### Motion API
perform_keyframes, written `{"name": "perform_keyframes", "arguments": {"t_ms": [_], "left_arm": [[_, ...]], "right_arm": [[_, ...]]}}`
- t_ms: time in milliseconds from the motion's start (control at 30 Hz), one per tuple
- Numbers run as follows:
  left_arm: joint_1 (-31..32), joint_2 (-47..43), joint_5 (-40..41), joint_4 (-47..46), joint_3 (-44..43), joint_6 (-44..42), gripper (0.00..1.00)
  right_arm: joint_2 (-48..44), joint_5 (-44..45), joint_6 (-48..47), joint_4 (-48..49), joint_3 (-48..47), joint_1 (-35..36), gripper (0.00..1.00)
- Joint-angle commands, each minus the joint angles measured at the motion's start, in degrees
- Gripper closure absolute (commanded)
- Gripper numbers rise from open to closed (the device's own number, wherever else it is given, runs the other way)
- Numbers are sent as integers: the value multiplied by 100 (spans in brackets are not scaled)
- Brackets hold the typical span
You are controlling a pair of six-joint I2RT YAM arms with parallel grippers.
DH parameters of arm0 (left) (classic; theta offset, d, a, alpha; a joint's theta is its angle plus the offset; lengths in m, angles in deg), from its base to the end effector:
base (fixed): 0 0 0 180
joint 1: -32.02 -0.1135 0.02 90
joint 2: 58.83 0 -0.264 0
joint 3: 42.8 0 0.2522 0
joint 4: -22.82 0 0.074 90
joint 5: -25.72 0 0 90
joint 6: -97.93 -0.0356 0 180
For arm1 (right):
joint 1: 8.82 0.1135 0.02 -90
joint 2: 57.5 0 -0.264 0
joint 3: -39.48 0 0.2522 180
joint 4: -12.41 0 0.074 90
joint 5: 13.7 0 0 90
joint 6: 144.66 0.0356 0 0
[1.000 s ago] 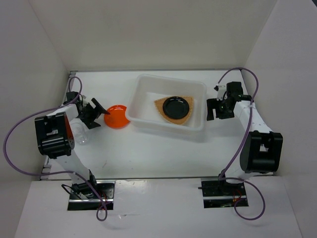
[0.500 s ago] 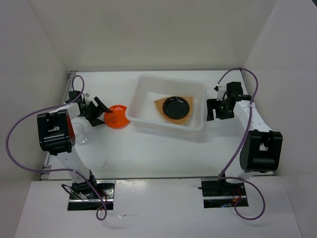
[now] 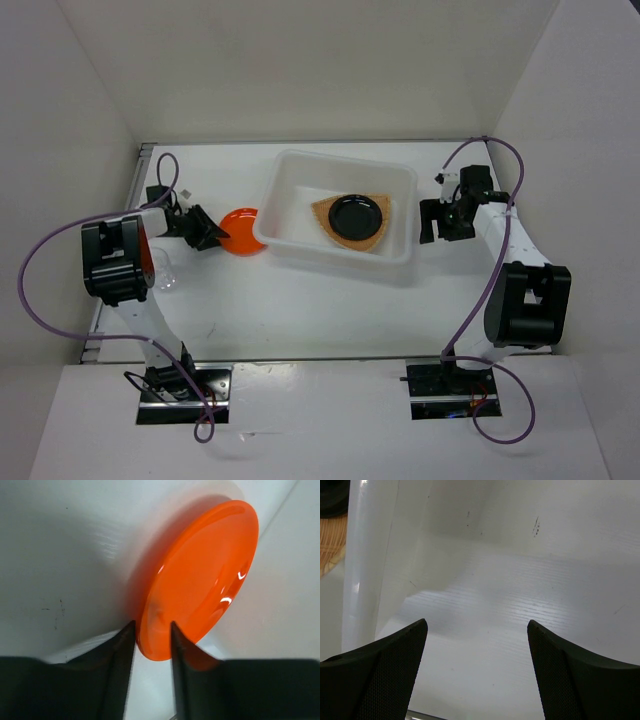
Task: Place the mixed dishes into the plastic bin
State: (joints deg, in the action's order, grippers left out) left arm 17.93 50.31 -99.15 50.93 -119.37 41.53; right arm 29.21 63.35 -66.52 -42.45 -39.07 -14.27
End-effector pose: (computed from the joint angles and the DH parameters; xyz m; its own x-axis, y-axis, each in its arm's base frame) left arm 0.3635 0.0702 0.1372 -0.7441 -0.6549 -0.1320 -0.4082 0.6021 -0.6862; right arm 0.3032 -0.0209 0.2444 -0.8664 -0.1185 -0.4850 -0.1908 0.9763 0.1022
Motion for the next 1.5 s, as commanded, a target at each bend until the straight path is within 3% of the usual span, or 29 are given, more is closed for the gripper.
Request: {"name": "perform_keyframes", "arguments": {"t_ms": [0, 233, 300, 367, 400, 933, 1267, 1467], "left_arm": [[-6, 169, -221, 103, -21, -91, 64], [-6, 169, -274, 103, -21, -144, 86], [-6, 169, -274, 103, -21, -144, 88], [-6, 38, -214, 103, -21, -144, 99], [-6, -15, -213, 155, -21, -144, 100], [-6, -2036, 683, -29, 260, 67, 100], [161, -3441, 1912, 261, 146, 286, 100], [1003, -4366, 2529, 427, -670, 725, 100]], "right_arm": [[21, -67, -62, 155, 20, -52, 14], [21, -67, -62, 155, 20, -52, 14], [21, -67, -62, 155, 20, -52, 14], [73, -67, -62, 155, 20, -52, 14], [73, -67, -62, 155, 20, -52, 14], [451, -15, -62, 155, 20, -281, 14], [451, -67, -62, 102, 20, -342, 14], [451, -67, -62, 102, 20, -342, 14]]}}
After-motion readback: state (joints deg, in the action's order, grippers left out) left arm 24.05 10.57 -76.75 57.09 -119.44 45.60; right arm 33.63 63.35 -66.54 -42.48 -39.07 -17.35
